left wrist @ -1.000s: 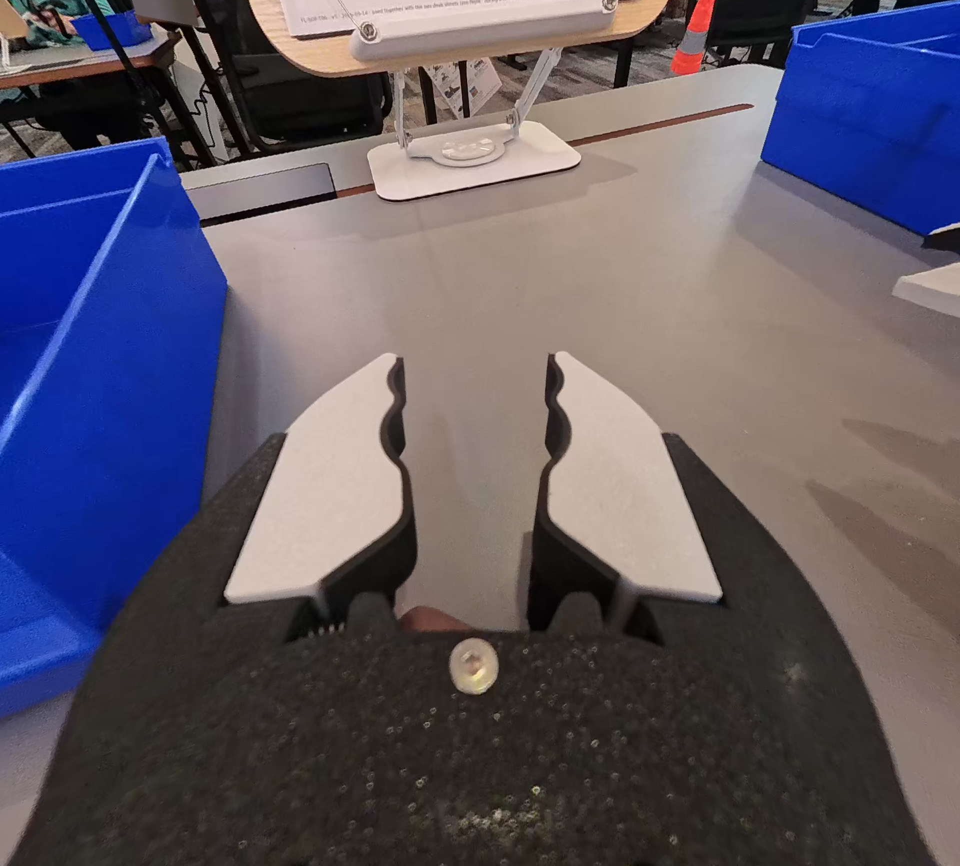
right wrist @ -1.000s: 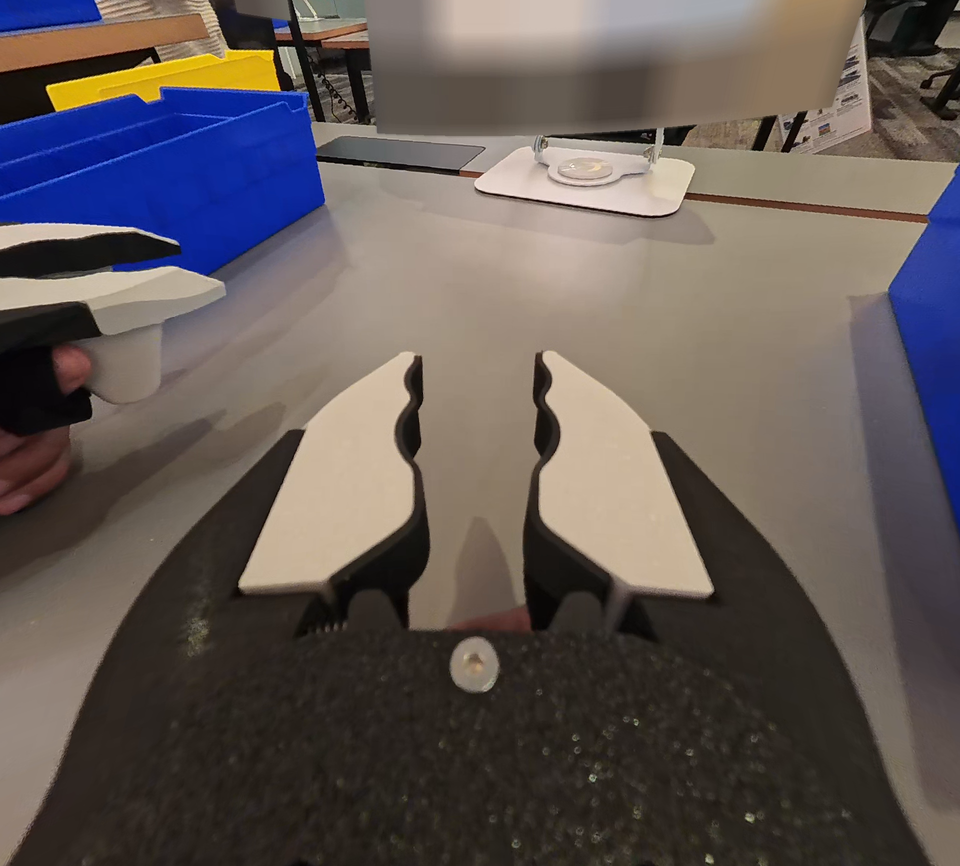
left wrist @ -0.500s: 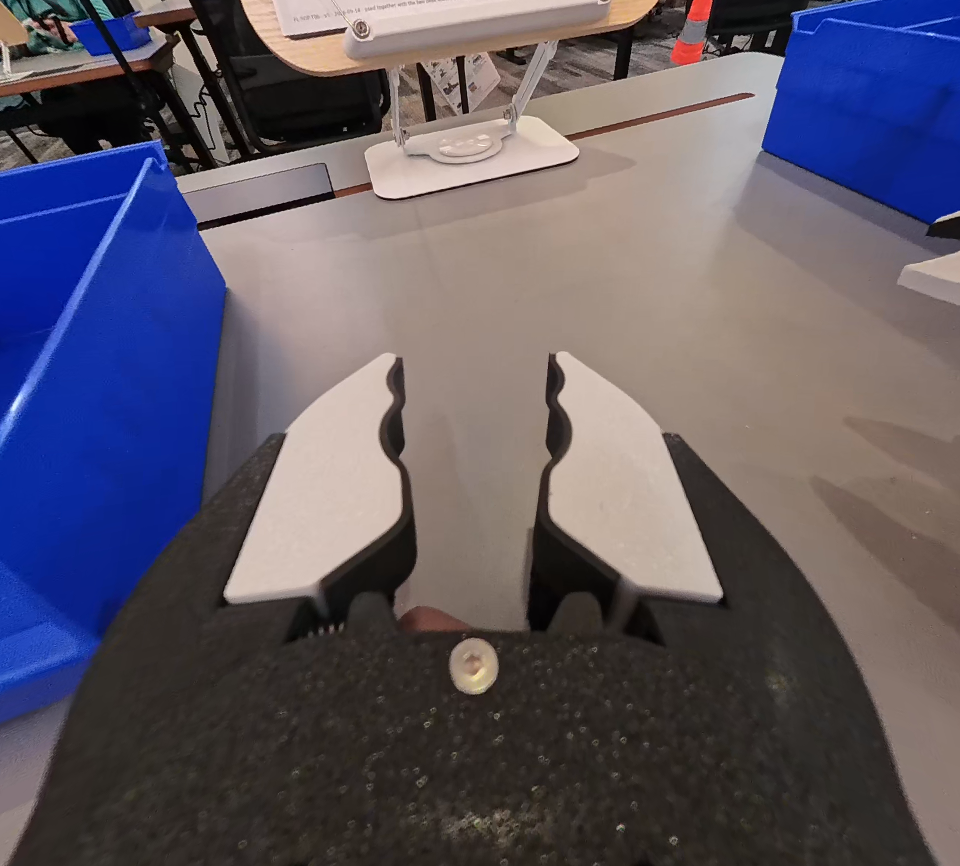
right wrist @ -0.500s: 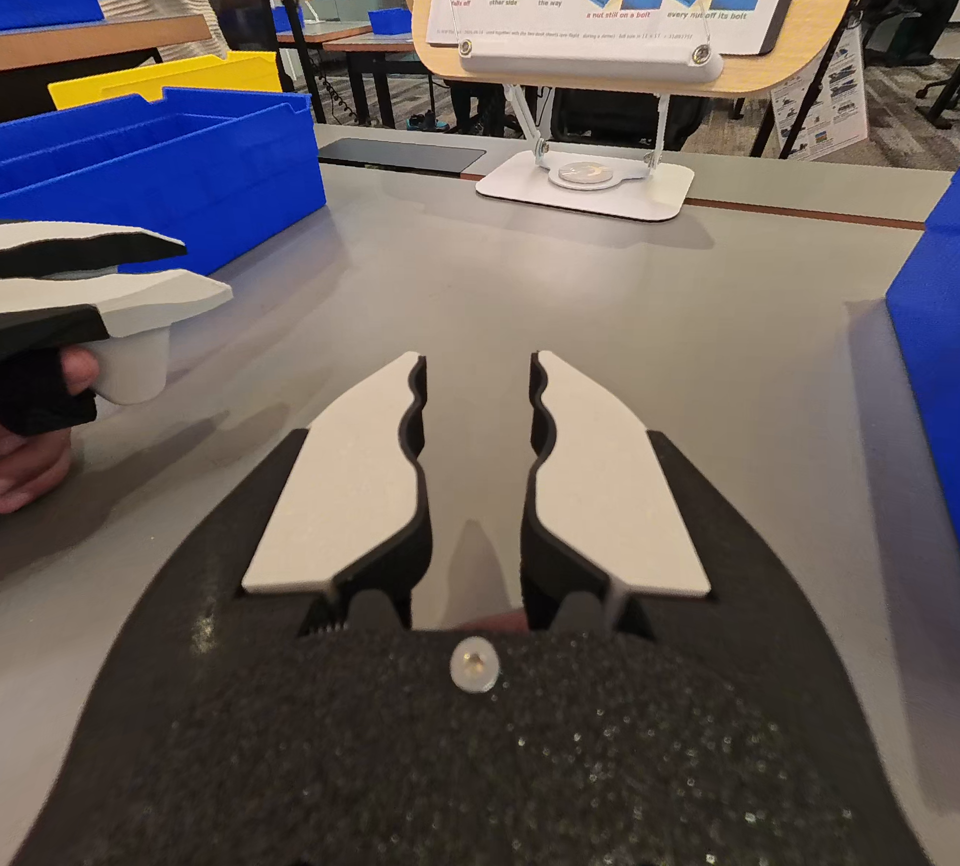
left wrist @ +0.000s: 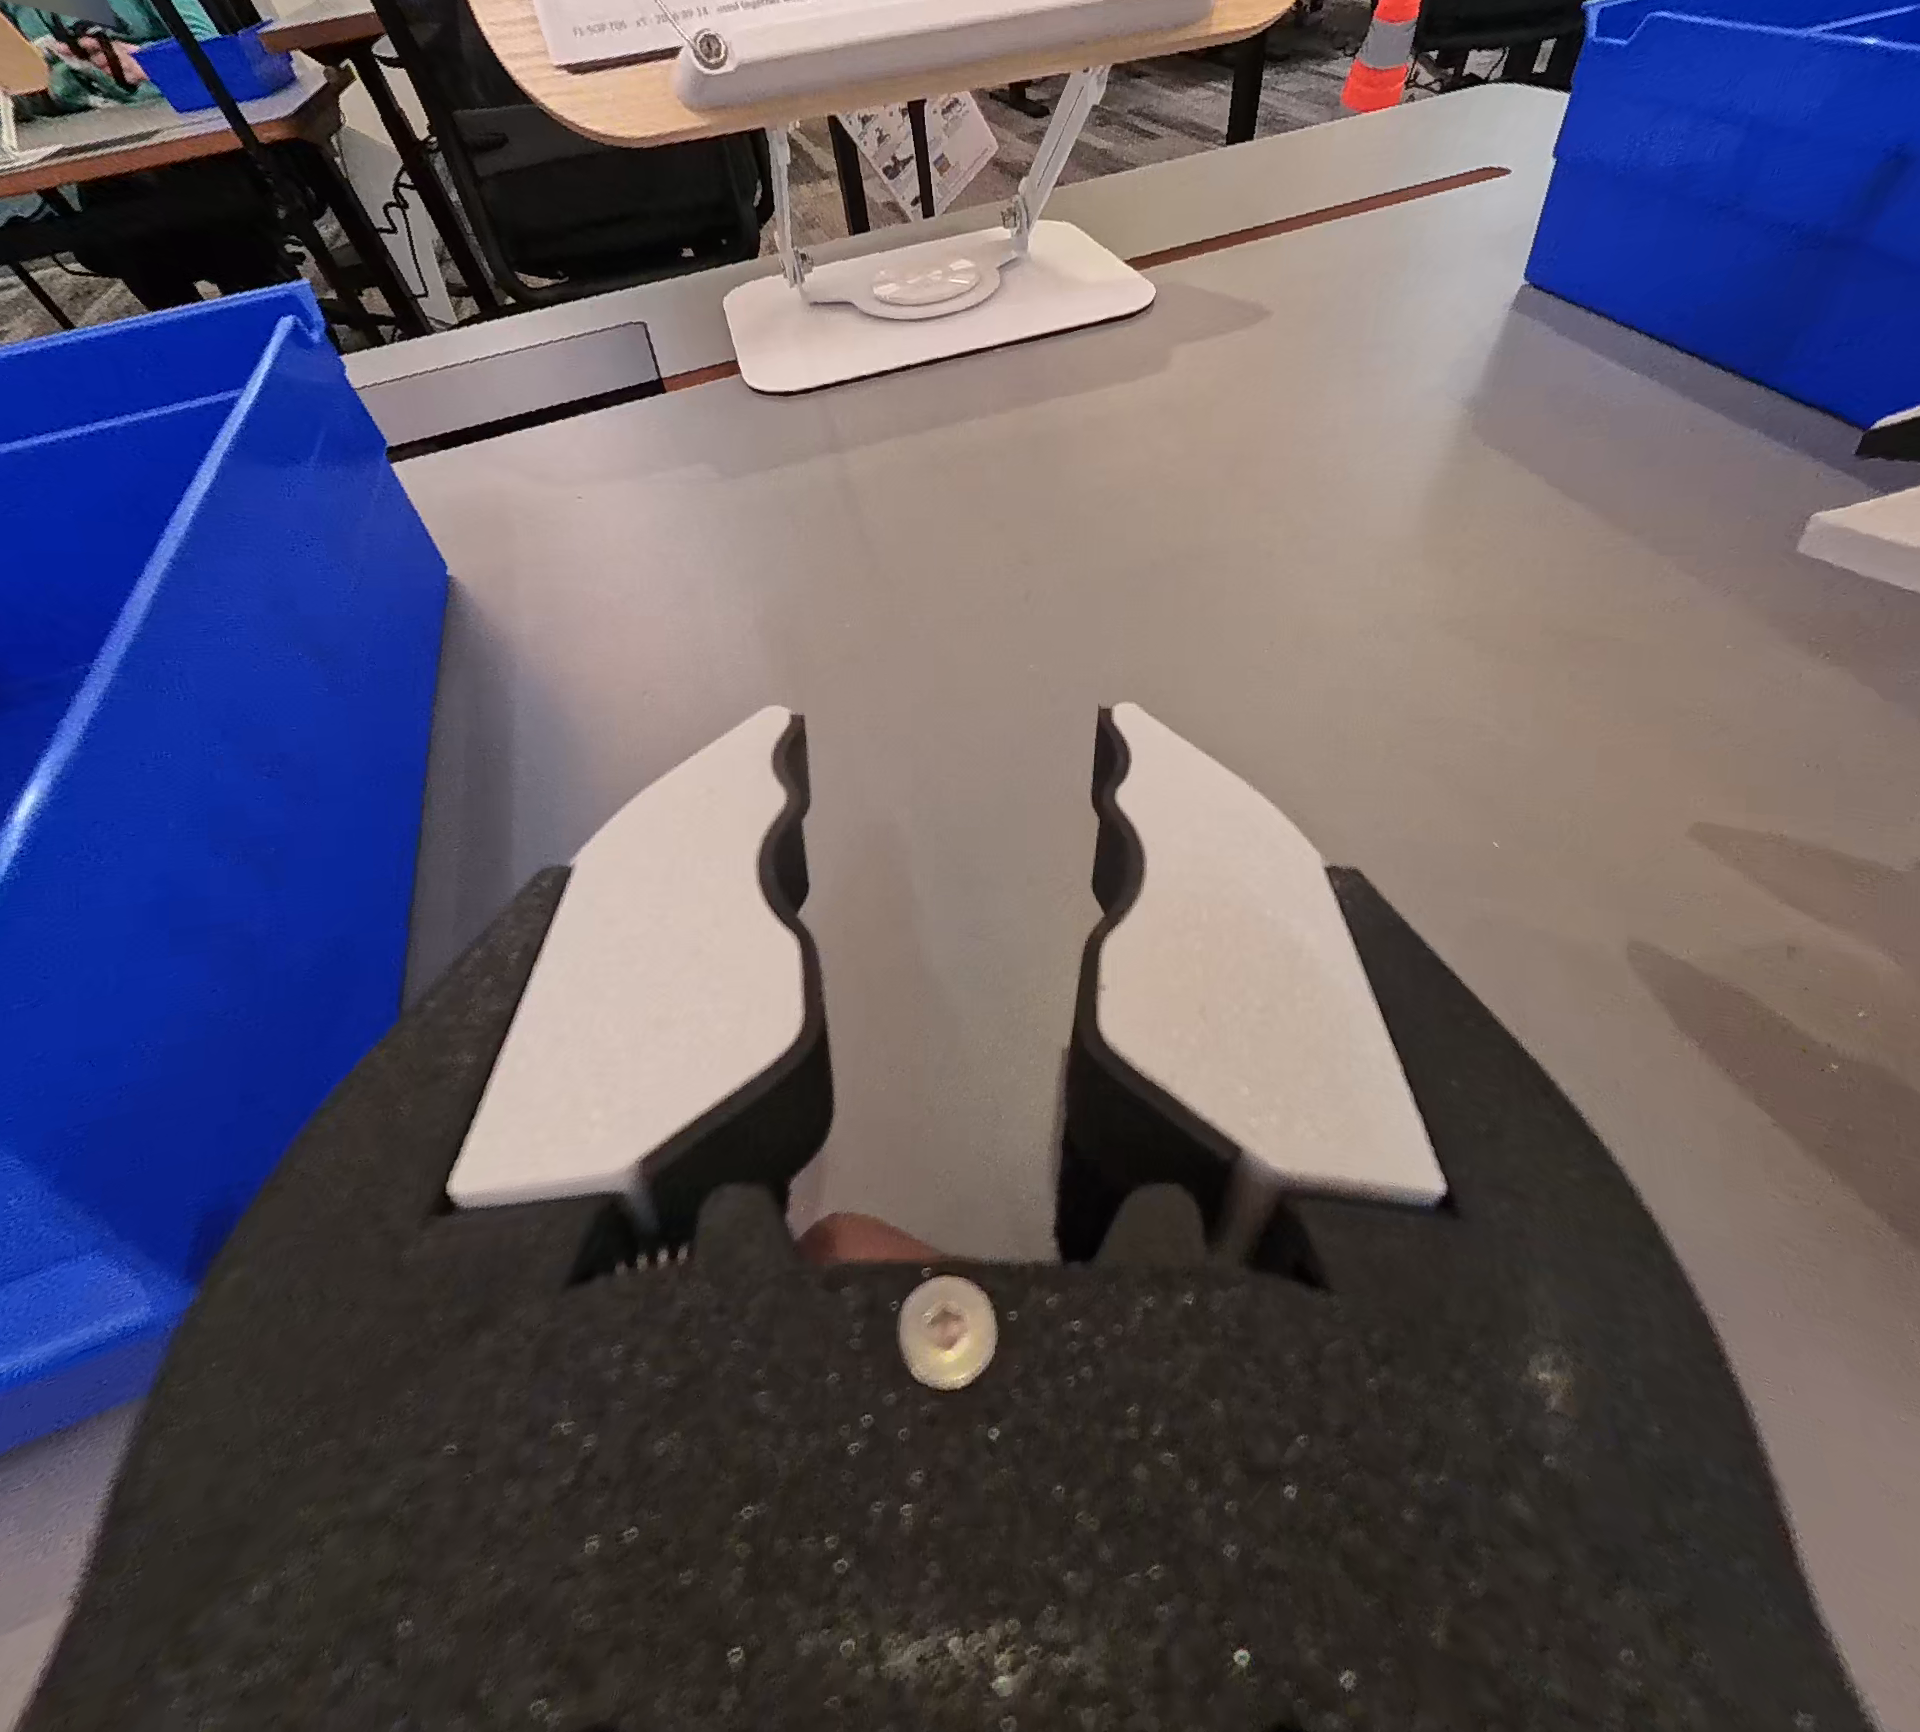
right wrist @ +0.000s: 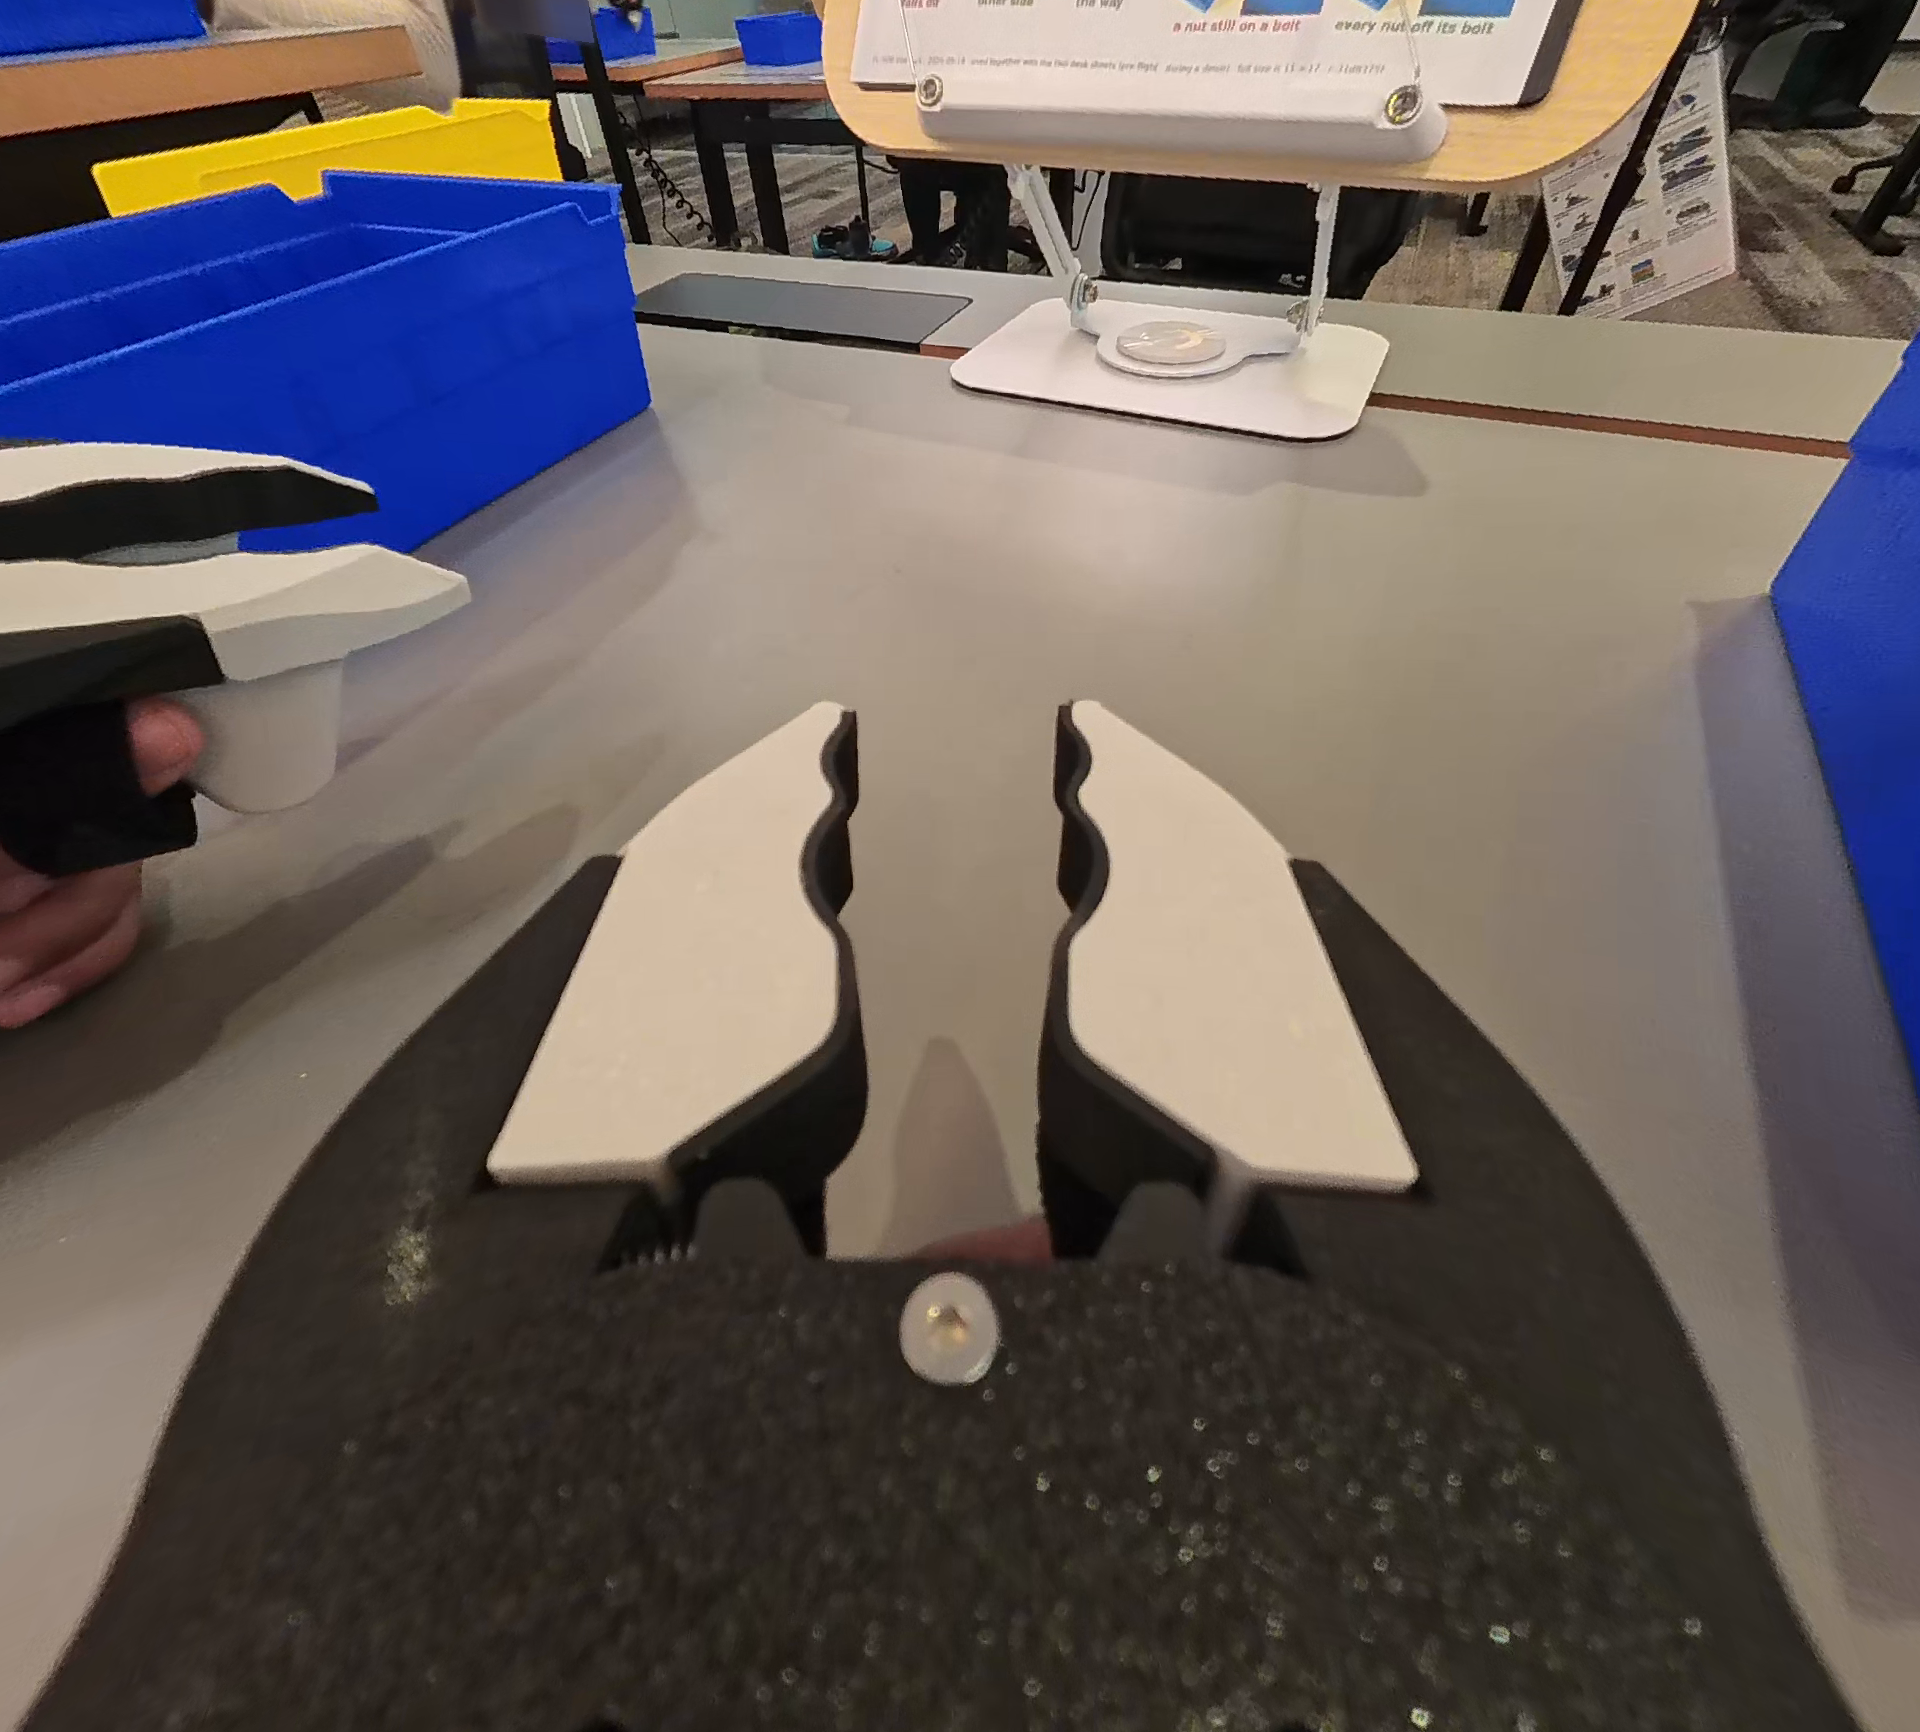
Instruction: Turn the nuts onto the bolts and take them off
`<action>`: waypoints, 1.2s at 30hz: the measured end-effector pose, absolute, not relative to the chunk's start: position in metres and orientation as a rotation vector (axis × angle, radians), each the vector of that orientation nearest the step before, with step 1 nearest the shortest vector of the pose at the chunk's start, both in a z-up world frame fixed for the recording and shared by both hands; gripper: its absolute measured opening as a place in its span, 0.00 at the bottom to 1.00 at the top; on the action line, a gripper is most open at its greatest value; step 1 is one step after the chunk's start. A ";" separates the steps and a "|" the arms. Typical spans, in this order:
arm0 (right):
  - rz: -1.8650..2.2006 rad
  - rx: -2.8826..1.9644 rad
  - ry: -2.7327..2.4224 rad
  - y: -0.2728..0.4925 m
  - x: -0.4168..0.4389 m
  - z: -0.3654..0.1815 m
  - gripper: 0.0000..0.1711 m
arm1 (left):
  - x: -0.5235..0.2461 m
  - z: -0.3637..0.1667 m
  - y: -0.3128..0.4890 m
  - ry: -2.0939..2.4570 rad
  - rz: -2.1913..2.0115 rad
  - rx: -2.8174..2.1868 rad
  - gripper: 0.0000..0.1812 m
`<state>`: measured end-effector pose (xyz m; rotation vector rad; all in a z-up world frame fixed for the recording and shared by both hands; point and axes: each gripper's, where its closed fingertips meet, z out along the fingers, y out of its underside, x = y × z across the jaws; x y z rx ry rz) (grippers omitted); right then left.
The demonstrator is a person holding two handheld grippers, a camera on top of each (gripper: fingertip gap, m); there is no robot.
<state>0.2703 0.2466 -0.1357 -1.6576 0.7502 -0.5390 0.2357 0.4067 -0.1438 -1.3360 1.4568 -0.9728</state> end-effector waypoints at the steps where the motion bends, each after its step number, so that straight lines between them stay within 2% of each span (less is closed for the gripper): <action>1: -0.539 -1.657 0.750 0.247 0.270 -0.136 0.21 | 0.236 -0.144 0.406 1.458 -0.973 -1.335 0.29; 11: -0.535 -1.660 0.753 0.247 0.270 -0.136 0.19 | 0.235 -0.145 0.406 1.467 -0.958 -1.335 0.29; 12: -0.532 -1.661 0.749 0.247 0.270 -0.136 0.16 | 0.236 -0.145 0.406 1.466 -0.953 -1.338 0.28; 14: -0.521 -1.659 0.730 0.249 0.268 -0.135 0.02 | 0.236 -0.147 0.407 1.469 -0.938 -1.353 0.27; 15: -0.516 -1.655 0.717 0.249 0.266 -0.134 0.00 | 0.237 -0.148 0.408 1.471 -0.932 -1.367 0.26; 20: -0.427 -1.679 0.525 0.274 0.237 -0.117 0.00 | 0.243 -0.154 0.420 1.460 -0.840 -1.456 0.23; 25: -0.335 -1.780 0.105 0.340 0.144 -0.069 0.00 | 0.255 -0.180 0.436 1.530 -0.652 -1.564 0.22; 30: -0.377 -1.881 -0.057 0.383 0.103 -0.075 0.00 | 0.257 -0.179 0.451 1.477 -0.538 -1.538 0.21; 36: -0.400 -1.888 -0.026 0.390 0.100 -0.079 0.00 | 0.252 -0.171 0.459 1.437 -0.494 -1.486 0.21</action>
